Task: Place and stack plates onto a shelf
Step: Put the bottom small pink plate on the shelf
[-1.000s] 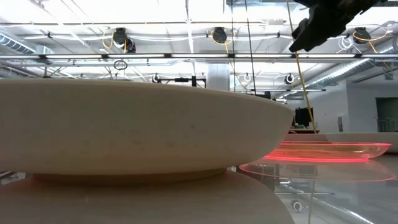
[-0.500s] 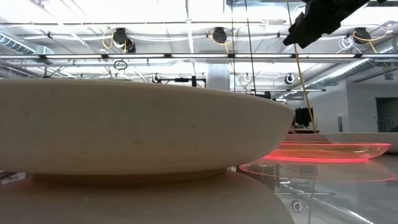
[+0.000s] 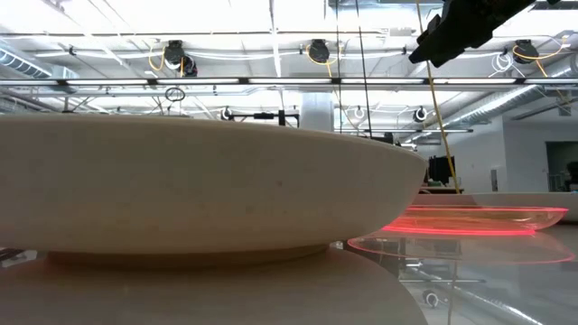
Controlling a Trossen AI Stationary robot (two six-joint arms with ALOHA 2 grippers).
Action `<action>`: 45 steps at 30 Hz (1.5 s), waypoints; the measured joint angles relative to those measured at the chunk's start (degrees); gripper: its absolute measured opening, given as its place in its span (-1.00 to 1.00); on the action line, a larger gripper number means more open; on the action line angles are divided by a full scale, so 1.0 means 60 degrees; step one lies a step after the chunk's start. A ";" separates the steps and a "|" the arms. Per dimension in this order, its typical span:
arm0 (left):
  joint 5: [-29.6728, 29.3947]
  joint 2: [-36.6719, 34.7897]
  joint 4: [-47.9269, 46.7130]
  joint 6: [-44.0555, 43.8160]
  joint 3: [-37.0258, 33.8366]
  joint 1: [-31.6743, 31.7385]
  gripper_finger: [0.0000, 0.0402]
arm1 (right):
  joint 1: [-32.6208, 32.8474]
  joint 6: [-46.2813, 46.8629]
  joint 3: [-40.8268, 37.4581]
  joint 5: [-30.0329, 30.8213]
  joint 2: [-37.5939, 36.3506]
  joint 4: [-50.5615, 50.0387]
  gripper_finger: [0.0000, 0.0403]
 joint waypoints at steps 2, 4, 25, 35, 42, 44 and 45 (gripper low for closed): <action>0.0081 0.0000 -0.0033 0.0017 0.0000 -0.0004 0.01 | 0.0002 0.0010 0.0000 -0.0011 0.0000 -0.0004 -1.00; 0.0077 0.0000 -0.0108 0.0017 0.0001 -0.0052 -0.02 | 0.0003 0.0010 0.0000 -0.0011 0.0000 -0.0004 -1.00; -0.0505 0.0031 -0.0568 -0.0269 0.0003 -0.0663 -0.49 | 0.0001 0.0017 0.0000 -0.0025 0.0000 -0.0011 -1.00; -0.0926 0.0570 -0.0244 0.0122 0.0019 -0.0688 -0.49 | -0.0001 0.0021 0.0000 -0.0029 0.0000 -0.0018 -1.00; -0.1281 0.0594 -0.0074 0.0152 0.0018 -0.0681 -0.50 | 0.0000 0.0021 0.0000 -0.0029 0.0000 -0.0018 -1.00; -0.1378 0.0596 -0.0074 0.0131 0.0015 -0.0681 -0.50 | -0.0001 0.0021 0.0000 -0.0029 0.0000 -0.0018 -1.00; -0.1464 0.0597 -0.0074 0.0119 0.0014 -0.0681 -0.50 | -0.0001 0.0021 0.0000 -0.0029 0.0000 -0.0018 -1.00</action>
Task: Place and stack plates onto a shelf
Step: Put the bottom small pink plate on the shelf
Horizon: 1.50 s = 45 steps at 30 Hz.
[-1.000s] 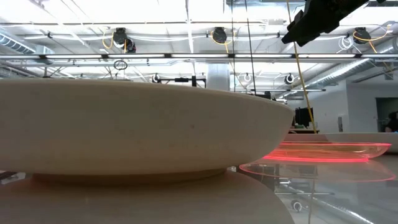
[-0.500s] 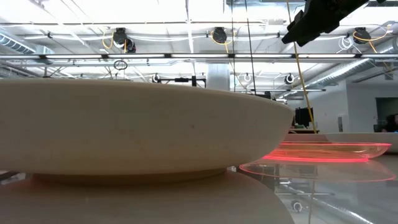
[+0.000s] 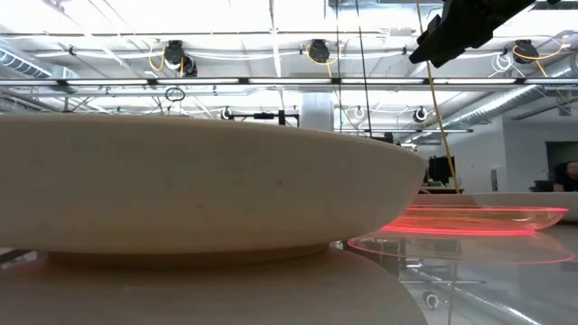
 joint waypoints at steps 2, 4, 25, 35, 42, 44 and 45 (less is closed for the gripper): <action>-0.0148 0.0004 0.0000 -0.0015 -0.0007 0.0015 -0.50 | 0.0002 0.0000 0.0003 0.0000 0.0000 0.0000 -1.00; -0.0294 0.0011 -0.0011 -0.0076 -0.0007 0.0029 -0.50 | 0.0004 0.0000 0.0002 0.0000 0.0000 0.0000 -1.00; -0.0454 0.0000 -0.0184 -0.0539 -0.0015 0.0033 -0.92 | 0.0000 0.0000 0.0004 0.0000 0.0000 0.0000 -1.00; -0.0296 -0.0479 -0.0841 -0.0614 -0.0018 0.0217 -0.98 | 0.0001 0.0000 0.0004 0.0000 0.0000 0.0001 -1.00; -0.0229 -0.1265 -0.1005 -0.0107 -0.0018 0.0636 -0.99 | 0.0003 0.0000 0.0004 0.0001 0.0000 0.0001 -1.00; -0.0226 -0.1502 -0.1118 0.0096 -0.0018 0.0758 -0.99 | 0.0000 0.0000 0.0004 0.0000 0.0000 0.0000 -1.00; -0.0229 -0.1627 -0.1168 0.0162 -0.0018 0.0826 -0.99 | 0.0004 0.0000 0.0004 0.0002 0.0000 0.0000 -1.00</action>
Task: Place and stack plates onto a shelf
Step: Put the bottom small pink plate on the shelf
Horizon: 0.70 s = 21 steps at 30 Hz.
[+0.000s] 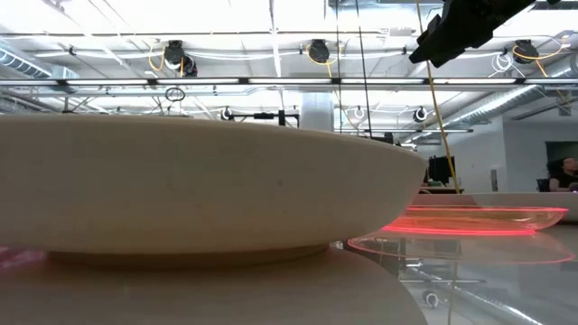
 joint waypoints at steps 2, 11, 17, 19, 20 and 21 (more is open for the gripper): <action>-0.0004 -0.0280 -0.0071 0.0166 0.0000 0.0130 -0.99 | 0.0000 0.0000 0.0003 -0.0002 0.0000 -0.0031 -1.00; -0.0175 -0.1431 -0.0201 0.1592 0.0000 0.0715 -0.99 | -0.0003 0.0000 0.0002 -0.0002 -0.0004 -0.0098 -1.00; -0.0248 -0.2158 -0.0235 0.3017 0.0000 0.1247 -0.99 | -0.0003 0.0091 0.0004 -0.0002 -0.0004 -0.0138 -1.00; -0.0327 -0.2394 -0.0235 0.3452 0.0000 0.1464 -0.99 | -0.0002 0.0162 0.0004 -0.0002 -0.0004 -0.0181 -1.00; -0.0331 -0.2496 -0.0237 0.3696 0.0000 0.1576 -0.99 | 0.0000 0.0191 0.0004 -0.0002 -0.0004 -0.0204 -1.00; -0.0367 -0.2603 -0.0248 0.3916 0.0000 0.1681 -0.99 | -0.0001 0.0222 0.0004 -0.0001 -0.0004 -0.0220 -1.00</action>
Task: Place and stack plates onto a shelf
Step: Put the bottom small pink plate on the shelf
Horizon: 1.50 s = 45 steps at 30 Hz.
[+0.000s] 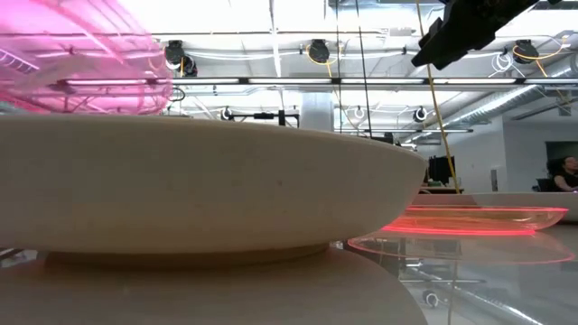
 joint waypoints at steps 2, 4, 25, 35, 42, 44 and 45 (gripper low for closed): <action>-0.0072 -0.0206 -0.0030 0.0462 0.0000 0.0209 -1.00 | 0.0001 0.0029 0.0000 -0.0001 0.0000 -0.0008 -1.00; -0.0204 -0.0387 -0.0089 0.0910 0.0000 0.0436 -1.00 | -0.0003 0.0032 0.0000 -0.0001 0.0000 -0.0003 -1.00; -0.3466 -0.2293 -0.2171 0.3051 0.0004 0.3491 -1.00 | 0.0001 -0.0124 0.0000 0.0007 0.0000 0.0005 -1.00; -0.3568 -0.2681 -0.2534 0.3890 0.0007 0.6562 -1.00 | 0.0001 -0.0150 0.0000 0.0014 0.0000 0.0005 -1.00; -0.3414 -0.2675 -0.2534 0.4234 0.0007 0.8325 -1.00 | 0.0000 -0.0149 0.0000 0.0018 0.0000 -0.0024 -1.00; -0.3289 -0.2665 -0.2537 0.4201 0.0007 0.8731 -1.00 | -0.0003 -0.0149 0.0000 0.0020 0.0000 -0.0028 -1.00; -0.3210 -0.2669 -0.2537 0.4169 0.0007 0.8921 -1.00 | 0.0001 -0.0150 0.0000 0.0021 0.0000 -0.0028 -1.00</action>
